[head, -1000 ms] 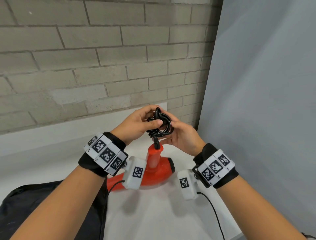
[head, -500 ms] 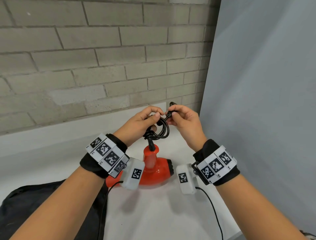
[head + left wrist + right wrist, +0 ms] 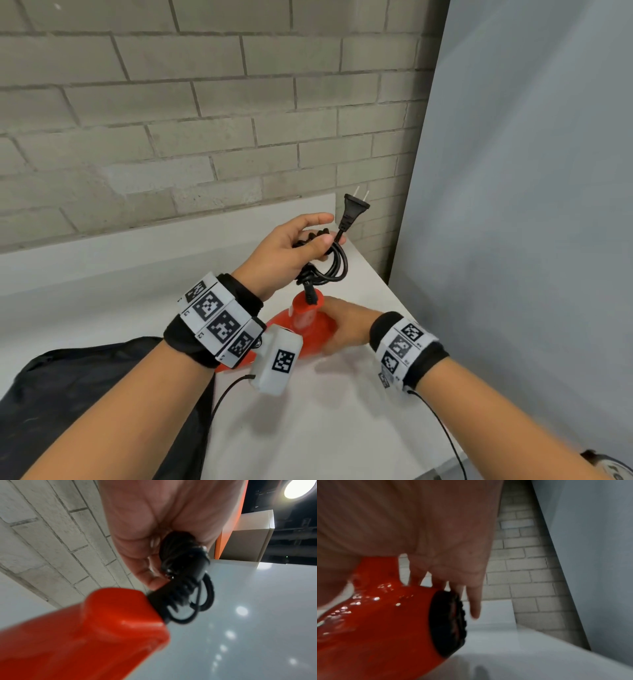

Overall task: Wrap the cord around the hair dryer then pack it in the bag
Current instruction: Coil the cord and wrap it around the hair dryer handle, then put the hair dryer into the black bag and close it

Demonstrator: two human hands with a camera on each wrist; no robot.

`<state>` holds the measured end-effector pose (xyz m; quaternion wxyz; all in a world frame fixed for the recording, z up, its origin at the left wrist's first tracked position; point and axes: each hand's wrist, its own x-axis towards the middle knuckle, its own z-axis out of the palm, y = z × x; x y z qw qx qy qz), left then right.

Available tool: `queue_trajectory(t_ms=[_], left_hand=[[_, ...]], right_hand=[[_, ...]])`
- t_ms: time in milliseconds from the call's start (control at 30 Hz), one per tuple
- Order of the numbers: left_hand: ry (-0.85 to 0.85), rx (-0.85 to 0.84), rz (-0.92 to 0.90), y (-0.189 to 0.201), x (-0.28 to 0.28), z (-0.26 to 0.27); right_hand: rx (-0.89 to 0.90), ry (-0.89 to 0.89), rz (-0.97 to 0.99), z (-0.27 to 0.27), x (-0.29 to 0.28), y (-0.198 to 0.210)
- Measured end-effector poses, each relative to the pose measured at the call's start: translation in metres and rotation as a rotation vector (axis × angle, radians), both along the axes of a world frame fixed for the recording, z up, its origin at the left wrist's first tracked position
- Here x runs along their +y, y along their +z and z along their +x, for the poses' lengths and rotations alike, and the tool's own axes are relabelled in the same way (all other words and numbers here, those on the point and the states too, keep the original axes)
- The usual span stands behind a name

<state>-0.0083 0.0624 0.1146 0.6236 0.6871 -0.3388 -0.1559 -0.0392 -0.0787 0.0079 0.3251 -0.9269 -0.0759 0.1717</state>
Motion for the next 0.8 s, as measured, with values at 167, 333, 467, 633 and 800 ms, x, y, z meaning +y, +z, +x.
queue_trajectory(t_ms=[167, 333, 467, 633, 800], left_hand=[[-0.012, 0.041, -0.09, 0.0, -0.001, -0.012], [0.114, 0.033, -0.148, -0.007, -0.002, -0.014], [0.335, 0.119, -0.044, -0.032, 0.008, 0.0], [0.438, 0.108, 0.327, -0.07, 0.03, 0.022], [0.316, 0.078, 0.757, -0.107, 0.042, 0.037]], right_hand=[[-0.083, -0.054, -0.151, 0.004, 0.002, -0.023], [-0.072, -0.253, -0.202, -0.01, -0.011, -0.016], [-0.114, -0.359, -0.395, -0.017, -0.023, -0.013], [-0.135, -0.381, -0.373, -0.023, -0.042, -0.013], [-0.186, -0.306, -0.423, -0.031, -0.038, -0.022]])
